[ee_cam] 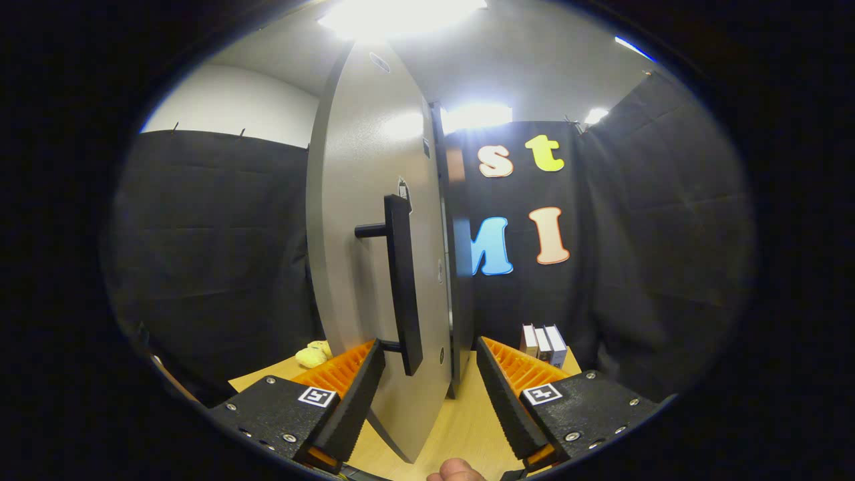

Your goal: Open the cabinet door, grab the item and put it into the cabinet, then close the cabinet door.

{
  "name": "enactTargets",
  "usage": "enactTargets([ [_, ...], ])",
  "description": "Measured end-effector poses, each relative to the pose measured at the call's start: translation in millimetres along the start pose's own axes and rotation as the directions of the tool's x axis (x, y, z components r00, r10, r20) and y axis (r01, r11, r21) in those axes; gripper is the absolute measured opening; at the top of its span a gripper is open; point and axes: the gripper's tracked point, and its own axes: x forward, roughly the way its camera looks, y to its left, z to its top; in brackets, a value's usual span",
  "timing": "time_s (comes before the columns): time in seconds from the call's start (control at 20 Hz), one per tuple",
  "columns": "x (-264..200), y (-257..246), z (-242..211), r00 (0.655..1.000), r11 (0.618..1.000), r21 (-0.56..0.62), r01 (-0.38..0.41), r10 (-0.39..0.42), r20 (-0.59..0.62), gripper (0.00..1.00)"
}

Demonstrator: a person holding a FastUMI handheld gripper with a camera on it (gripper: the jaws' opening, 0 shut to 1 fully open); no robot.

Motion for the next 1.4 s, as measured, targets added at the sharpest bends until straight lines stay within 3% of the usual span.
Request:
enactTargets([
  [0.2, -22, -10, -14, 0.973, 0.971, 0.071, 0.227, -0.230, 0.038, 0.92],
  [0.4, -47, 16, -60, 0.935, 0.935, 0.022, 0.353, -0.354, 0.018, 0.94],
  [0.7, -44, 116, -166, 0.938, 0.941, 0.000, 0.338, -0.337, -0.075, 0.94],
  [0.9, -5, 179, -233, 0.961, 0.958, 0.091, 0.271, -0.264, -0.081, 0.94],
  [1.0, 22, 197, -267, 0.966, 0.955, 0.150, 0.254, -0.242, -0.095, 0.94],
  [1.2, 72, 215, -346, 0.959, 0.963, 0.127, 0.238, -0.212, -0.189, 0.94],
  [1.4, 95, 217, -376, 0.953, 0.961, 0.108, 0.255, -0.231, -0.196, 0.94],
])
